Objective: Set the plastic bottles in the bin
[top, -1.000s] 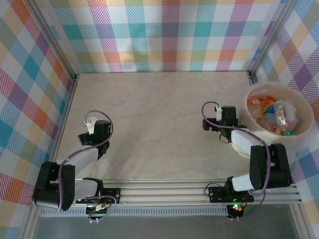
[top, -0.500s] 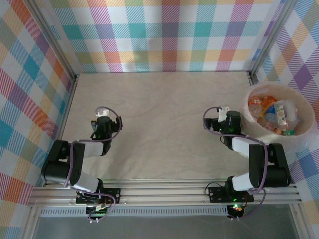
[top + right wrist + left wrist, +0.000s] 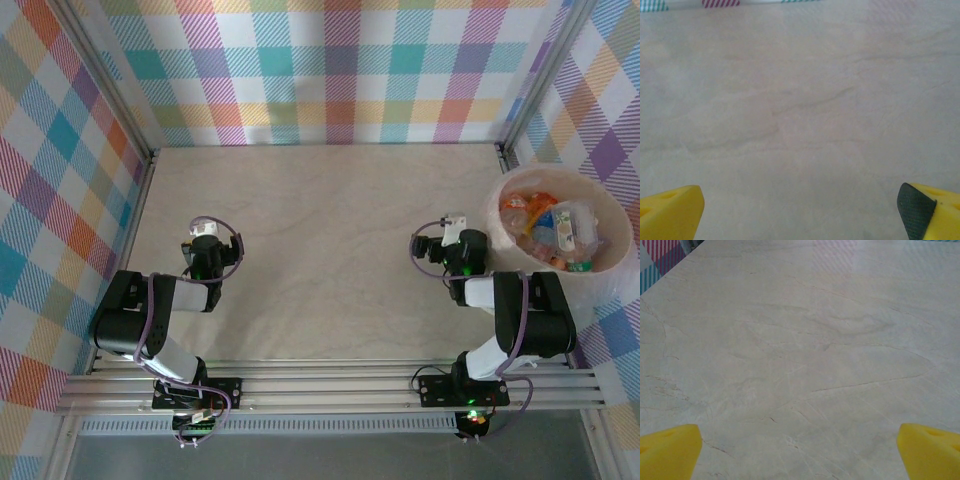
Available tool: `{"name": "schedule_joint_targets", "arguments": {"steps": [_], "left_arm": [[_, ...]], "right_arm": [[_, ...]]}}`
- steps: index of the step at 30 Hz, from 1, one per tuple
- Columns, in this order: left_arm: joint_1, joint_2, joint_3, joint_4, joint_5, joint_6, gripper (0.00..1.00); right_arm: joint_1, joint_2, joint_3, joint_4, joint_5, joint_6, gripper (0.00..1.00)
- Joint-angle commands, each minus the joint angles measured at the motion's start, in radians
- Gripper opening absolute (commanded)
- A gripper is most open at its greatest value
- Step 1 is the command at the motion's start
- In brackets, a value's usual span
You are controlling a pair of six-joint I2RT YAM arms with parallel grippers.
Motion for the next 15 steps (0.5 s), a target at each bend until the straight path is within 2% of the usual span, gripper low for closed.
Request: {"name": "schedule_joint_targets", "arguments": {"steps": [1,15], "left_arm": [[0.013,-0.001,0.002,0.038,-0.001,-0.006,1.00],[0.014,-0.002,0.004,0.033,0.005,-0.007,1.00]], "right_arm": [[-0.008,0.002,0.018,0.023,-0.006,0.024,1.00],[-0.007,0.001,0.016,0.026,-0.002,0.022,1.00]]}}
